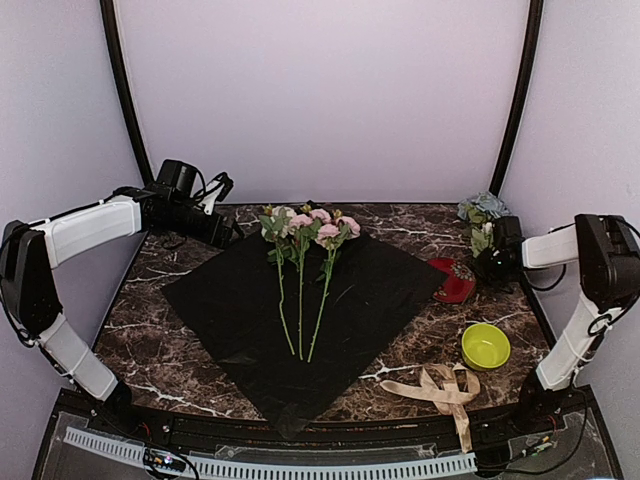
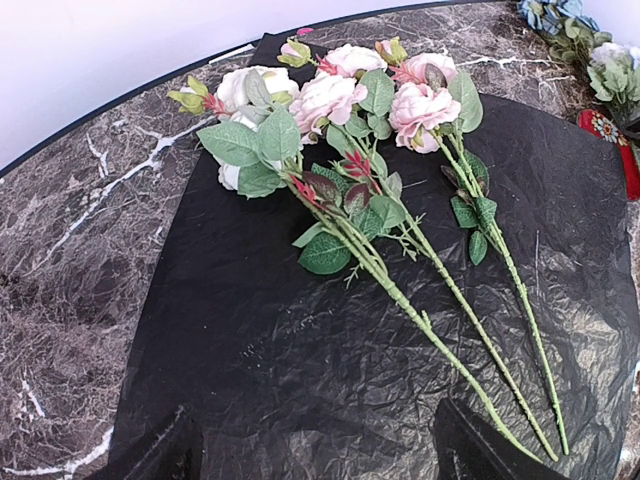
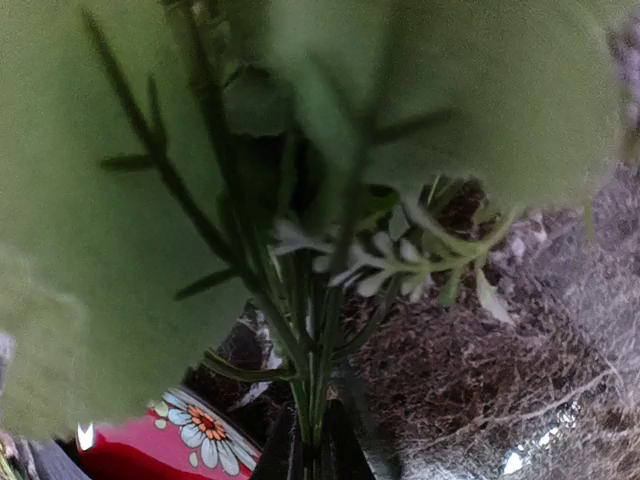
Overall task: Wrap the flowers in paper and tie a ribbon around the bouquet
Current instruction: Pick up the fake flower from the corner of the board, then place the fake flower on the flattened wrapping paper.
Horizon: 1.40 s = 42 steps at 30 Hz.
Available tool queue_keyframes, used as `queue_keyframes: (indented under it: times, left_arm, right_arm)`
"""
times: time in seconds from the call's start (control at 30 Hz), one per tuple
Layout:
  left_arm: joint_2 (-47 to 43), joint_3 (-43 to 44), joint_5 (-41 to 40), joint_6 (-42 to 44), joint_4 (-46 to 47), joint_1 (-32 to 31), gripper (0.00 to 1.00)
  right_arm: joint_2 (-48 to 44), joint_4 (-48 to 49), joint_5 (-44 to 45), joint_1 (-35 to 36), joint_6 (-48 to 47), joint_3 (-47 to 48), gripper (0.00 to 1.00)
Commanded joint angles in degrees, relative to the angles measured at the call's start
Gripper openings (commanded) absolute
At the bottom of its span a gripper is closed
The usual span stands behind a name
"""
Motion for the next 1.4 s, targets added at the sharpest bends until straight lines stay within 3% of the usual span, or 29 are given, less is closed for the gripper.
queue_keyframes:
  times: [0.0,0.43,0.6,0.7,0.77,0.9,1.03,1.23,1.37]
  left_arm:
    - [-2.26,-0.75,-0.02,1.00,-1.00,0.26,0.82]
    - [-2.30,-0.66,0.28,0.82,-0.90,0.19,0.82]
    - [-2.48,-0.73,0.12,0.82,-0.87,0.19,0.82]
    - [-2.39,-0.73,0.40,0.69,-0.78,0.18,0.82]
    - [-2.22,-0.71,0.70,0.57,-0.73,0.21,0.82]
    - [-1.86,-0.56,1.20,0.31,-0.82,0.20,0.82]
    - [-1.78,-0.56,1.95,-0.04,-0.74,0.19,0.82]
    - [-2.00,-0.82,1.85,-0.14,-0.48,0.17,0.82]
    - [-1.79,-0.74,2.38,-0.32,-0.51,0.17,0.82]
  right_arm:
    - [-1.57,-0.13,1.77,-0.36,-1.35,-0.19,0.00]
    - [-14.20,-11.67,14.31,0.62,-13.86,8.54,0.00]
    - [-17.48,-9.95,10.05,1.81,-18.06,10.87,0.00]
    - [-17.61,-5.87,3.28,7.71,-23.15,13.74,0.00]
    - [-15.11,-5.59,0.28,14.21,-23.70,17.51,0.00]
    - [-4.36,2.79,-16.28,27.85,-19.13,26.06,0.00]
    - [8.01,6.64,-16.44,38.53,-14.29,35.77,0.00]
    - [22.71,8.09,-19.29,46.08,-8.40,44.75,0.00]
    - [28.54,3.72,-17.94,47.63,-6.39,48.40,0.00]
